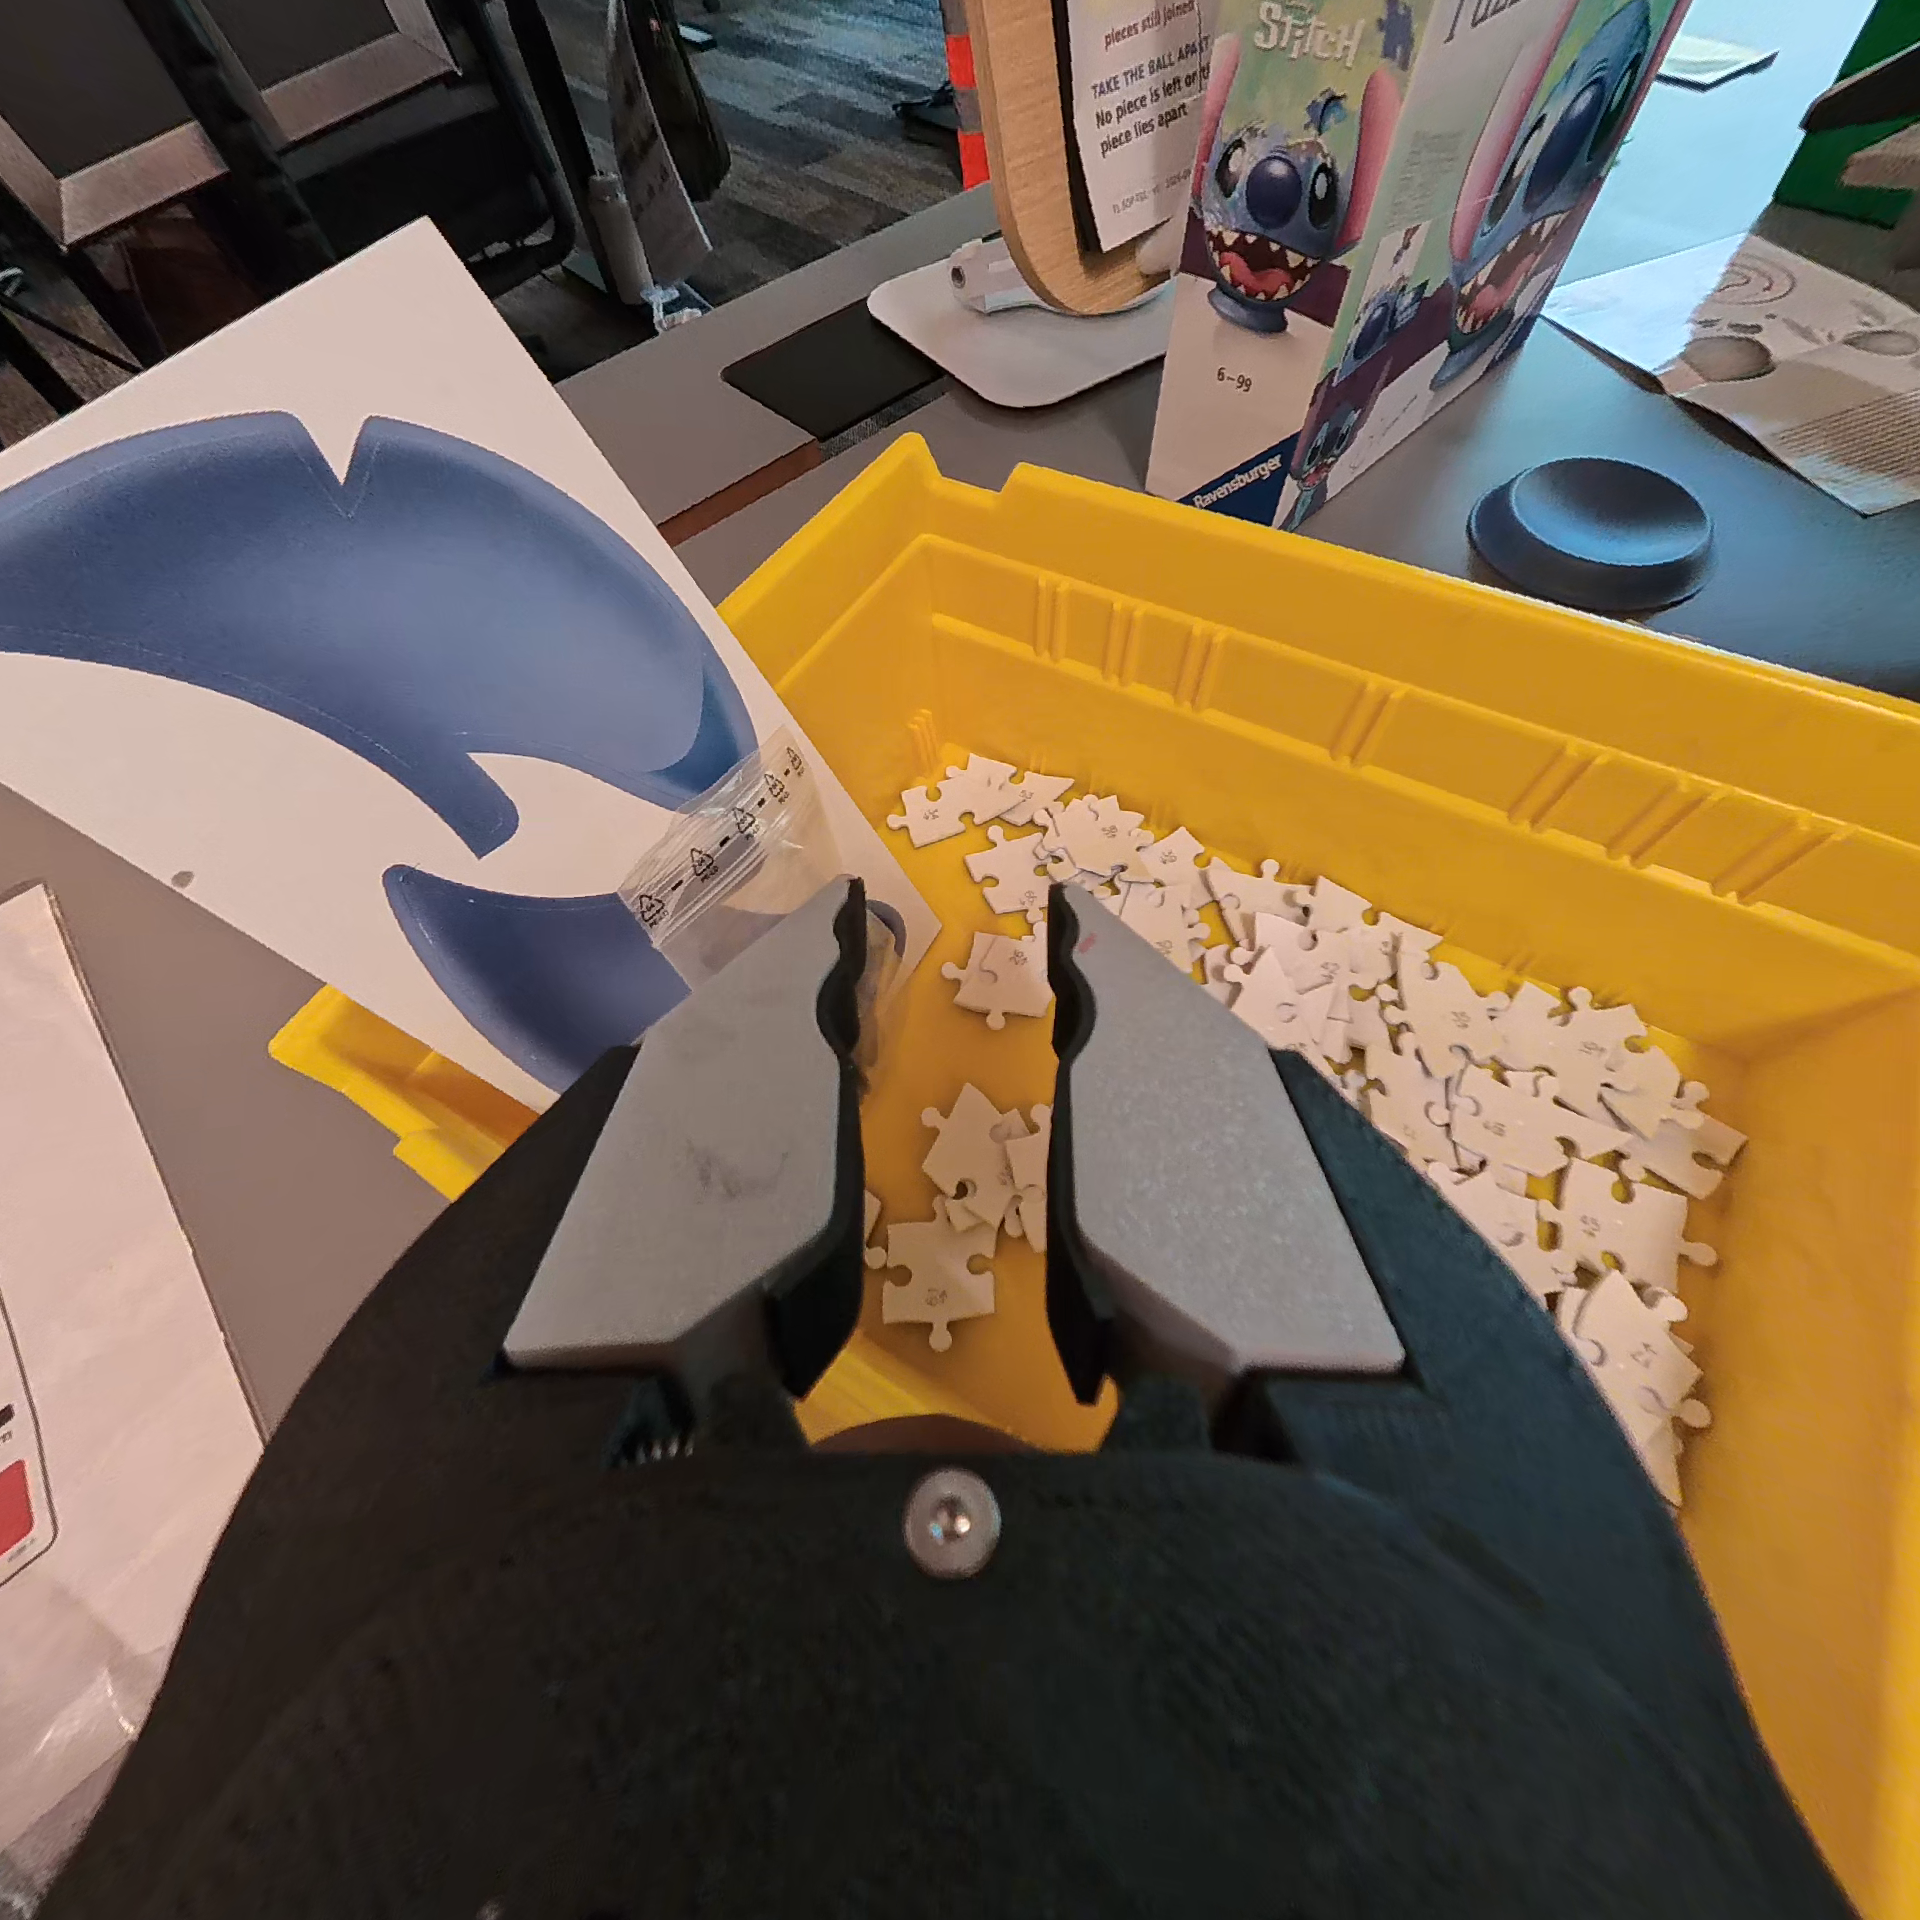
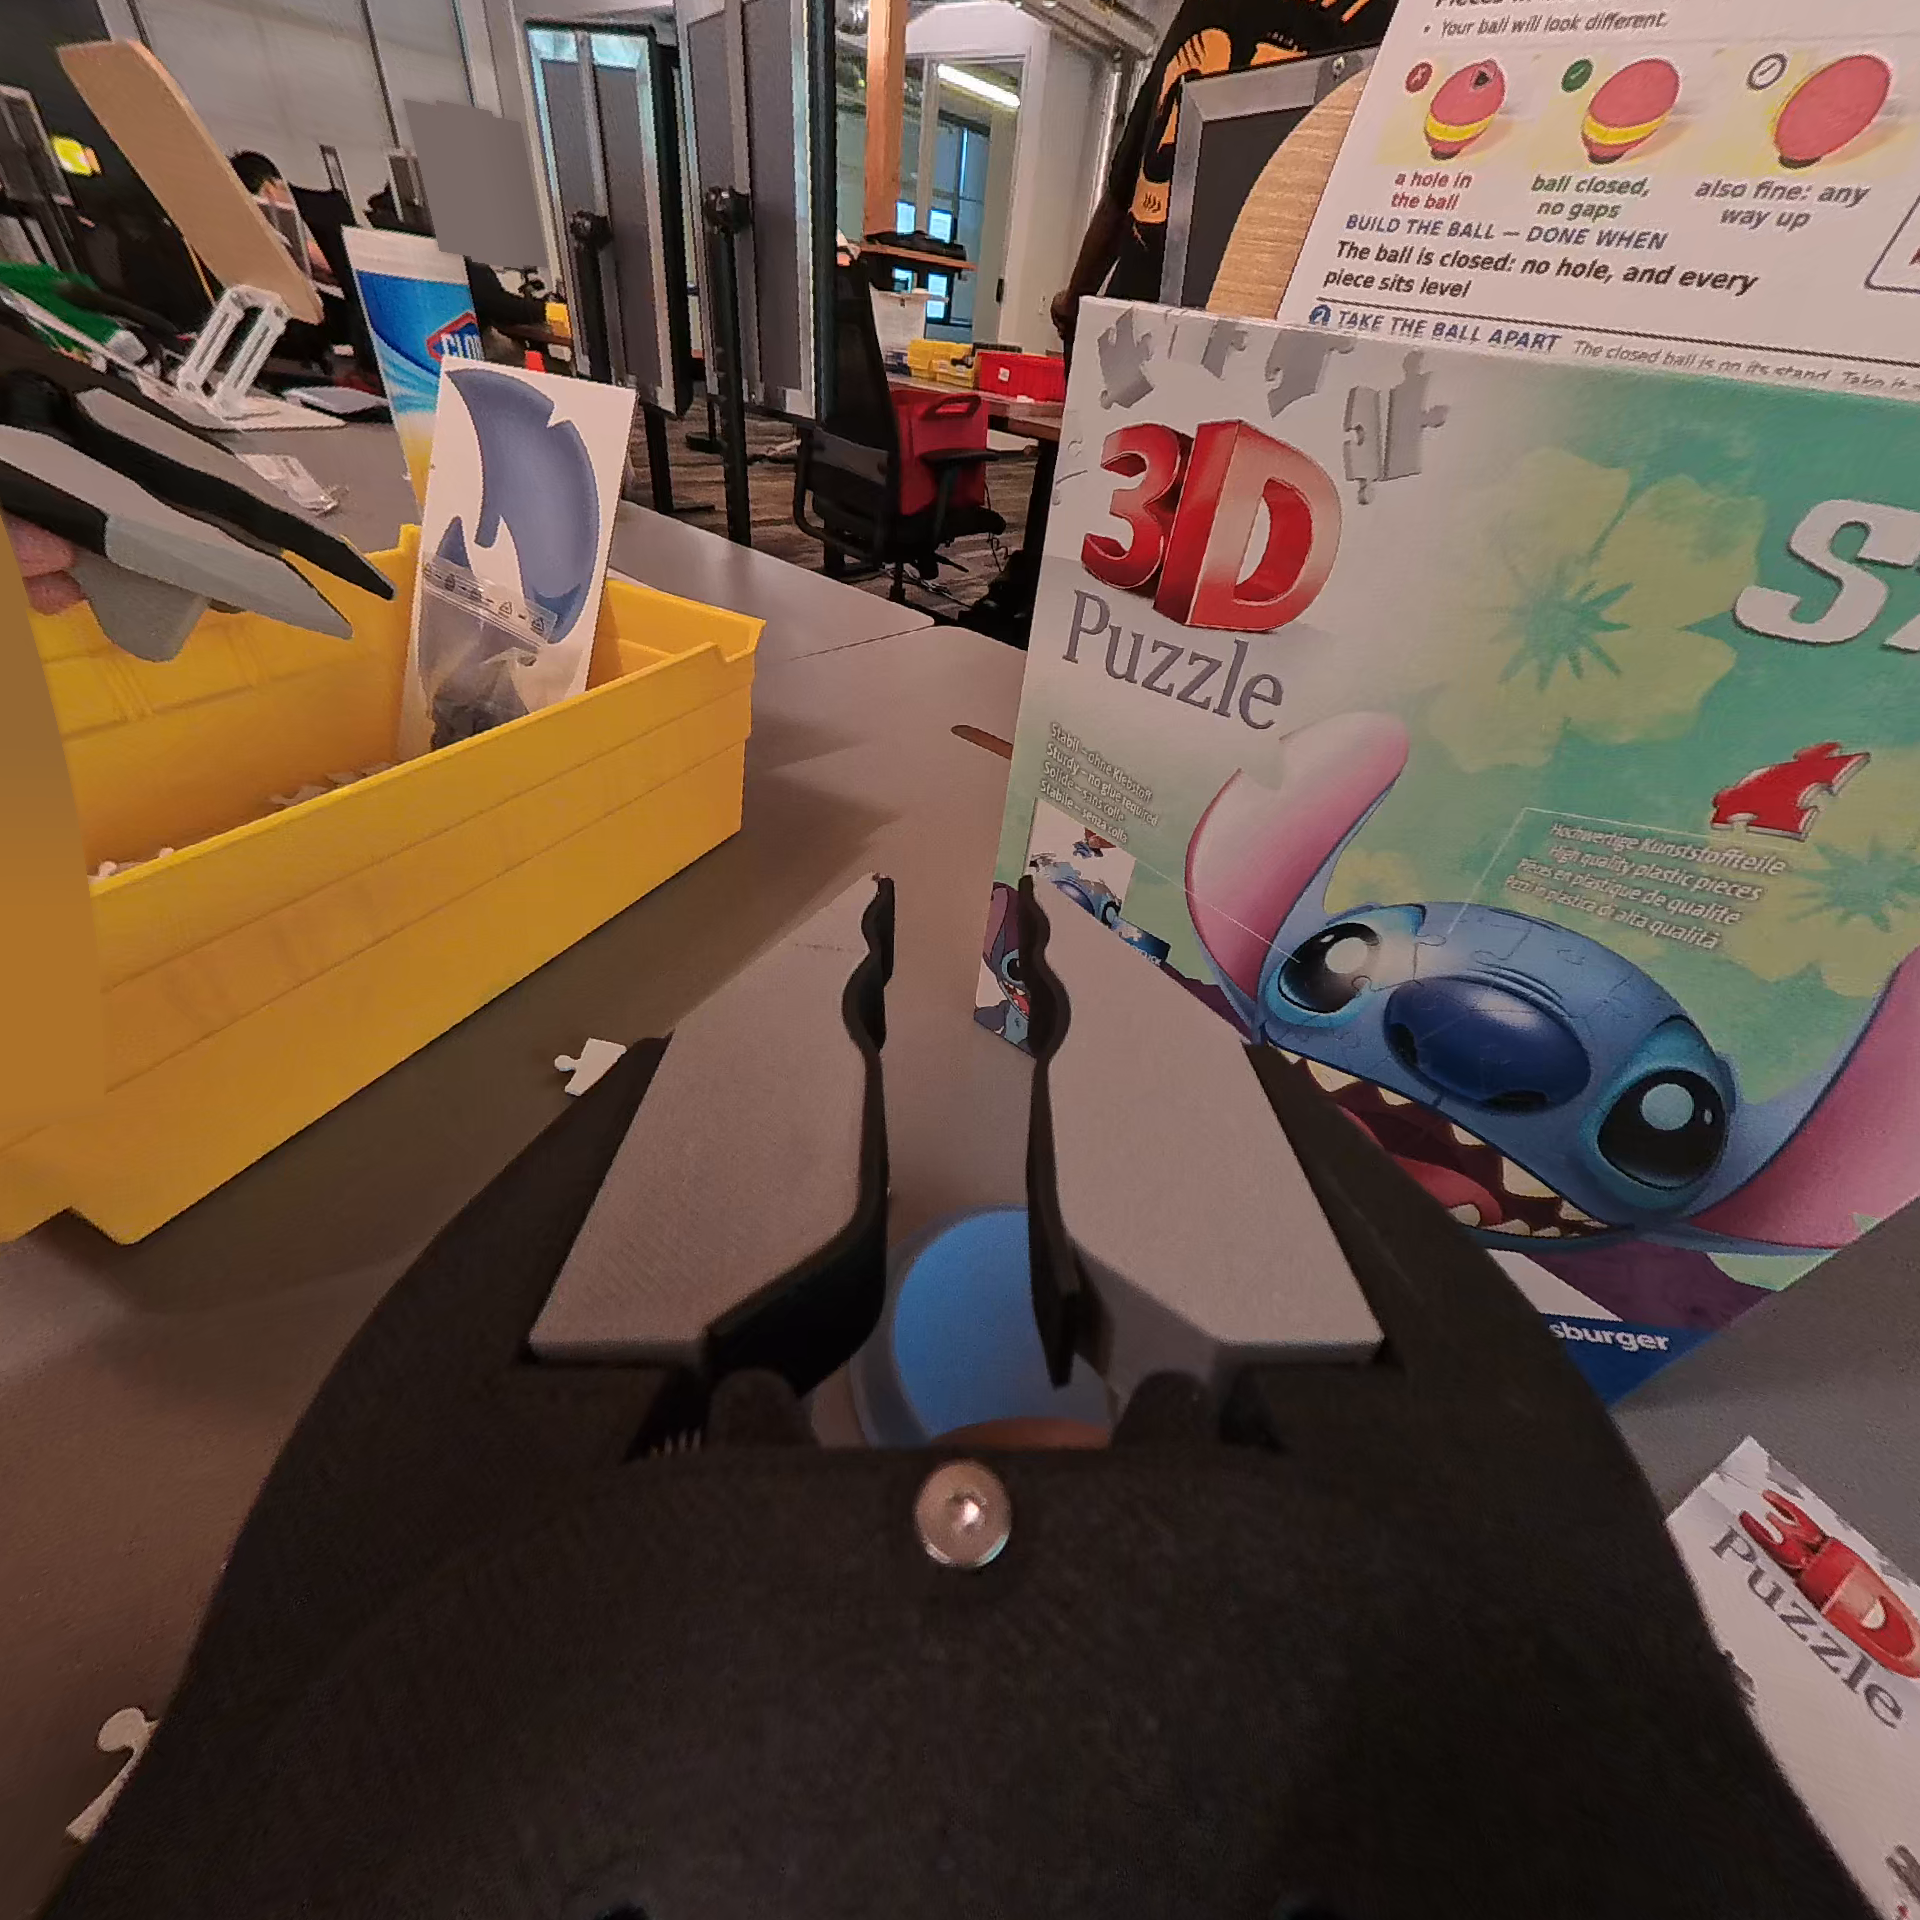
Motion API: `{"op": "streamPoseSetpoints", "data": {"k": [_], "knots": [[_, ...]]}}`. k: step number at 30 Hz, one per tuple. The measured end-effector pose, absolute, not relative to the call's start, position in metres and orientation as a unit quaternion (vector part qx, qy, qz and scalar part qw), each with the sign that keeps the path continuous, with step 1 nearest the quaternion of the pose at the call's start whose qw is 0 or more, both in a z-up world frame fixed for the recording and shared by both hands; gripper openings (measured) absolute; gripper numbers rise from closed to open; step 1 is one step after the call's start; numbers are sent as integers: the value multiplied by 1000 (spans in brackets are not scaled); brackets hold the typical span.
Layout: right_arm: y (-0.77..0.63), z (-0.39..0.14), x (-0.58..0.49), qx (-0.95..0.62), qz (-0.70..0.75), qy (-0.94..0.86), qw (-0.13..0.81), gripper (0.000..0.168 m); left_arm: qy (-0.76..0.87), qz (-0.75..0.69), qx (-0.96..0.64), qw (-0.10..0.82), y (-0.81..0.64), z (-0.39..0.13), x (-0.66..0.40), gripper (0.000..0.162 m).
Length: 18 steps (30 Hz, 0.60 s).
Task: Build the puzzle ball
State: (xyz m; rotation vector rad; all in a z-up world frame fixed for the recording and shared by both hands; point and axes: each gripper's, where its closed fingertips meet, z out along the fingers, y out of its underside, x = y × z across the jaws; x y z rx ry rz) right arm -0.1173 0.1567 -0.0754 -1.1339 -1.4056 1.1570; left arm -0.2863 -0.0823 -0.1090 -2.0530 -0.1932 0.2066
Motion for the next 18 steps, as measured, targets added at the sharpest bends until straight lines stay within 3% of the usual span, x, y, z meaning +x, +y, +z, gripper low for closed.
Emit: {"op": "streamPoseSetpoints", "data": {"k": [18], "knots": [[151,-90,-122,-472,458,-605,449,24,-81,87,-852,510,-82,-109,-287,32]]}}
